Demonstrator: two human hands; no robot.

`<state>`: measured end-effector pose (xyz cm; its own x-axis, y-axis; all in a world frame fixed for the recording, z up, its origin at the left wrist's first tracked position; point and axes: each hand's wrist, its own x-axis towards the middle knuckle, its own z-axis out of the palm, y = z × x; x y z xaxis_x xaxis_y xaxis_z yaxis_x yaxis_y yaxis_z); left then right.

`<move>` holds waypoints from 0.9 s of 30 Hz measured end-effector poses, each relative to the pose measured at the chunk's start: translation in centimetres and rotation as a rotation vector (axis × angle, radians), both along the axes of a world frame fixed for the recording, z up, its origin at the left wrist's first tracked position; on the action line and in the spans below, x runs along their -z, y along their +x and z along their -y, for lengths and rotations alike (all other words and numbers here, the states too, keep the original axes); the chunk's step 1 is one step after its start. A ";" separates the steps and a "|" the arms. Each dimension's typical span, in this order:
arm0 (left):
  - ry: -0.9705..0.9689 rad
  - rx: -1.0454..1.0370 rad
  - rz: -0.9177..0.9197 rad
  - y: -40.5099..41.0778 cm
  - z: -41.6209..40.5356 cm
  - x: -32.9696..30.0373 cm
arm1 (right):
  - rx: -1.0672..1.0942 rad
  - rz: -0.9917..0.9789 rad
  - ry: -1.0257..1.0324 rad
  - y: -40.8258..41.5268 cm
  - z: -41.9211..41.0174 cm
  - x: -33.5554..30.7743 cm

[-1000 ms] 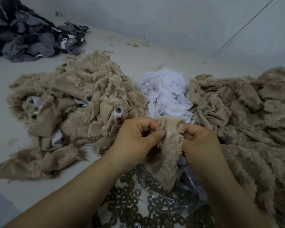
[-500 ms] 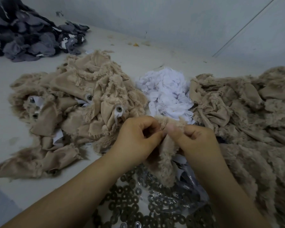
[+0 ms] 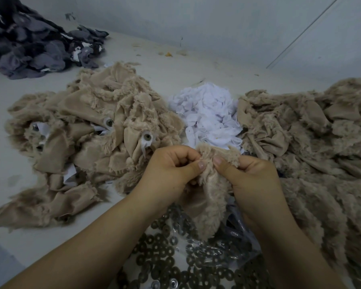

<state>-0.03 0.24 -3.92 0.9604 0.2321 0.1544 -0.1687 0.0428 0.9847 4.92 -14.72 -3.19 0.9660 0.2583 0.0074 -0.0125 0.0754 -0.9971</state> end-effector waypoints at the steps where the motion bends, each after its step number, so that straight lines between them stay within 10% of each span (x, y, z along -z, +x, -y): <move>1: 0.001 -0.008 0.004 0.0 0.1 0.0 | 0.004 0.002 0.001 0.0 0.0 0.0; 27: 0.242 -0.245 0.096 -0.3 1.0 0.0 | 0.090 0.204 -0.224 -0.5 -0.1 0.3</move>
<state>-0.37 -0.78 -3.94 0.8590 0.3995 0.3202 -0.2377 -0.2426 0.9405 4.41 -14.66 -3.51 0.9697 0.1885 0.1556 0.1858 -0.1547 -0.9703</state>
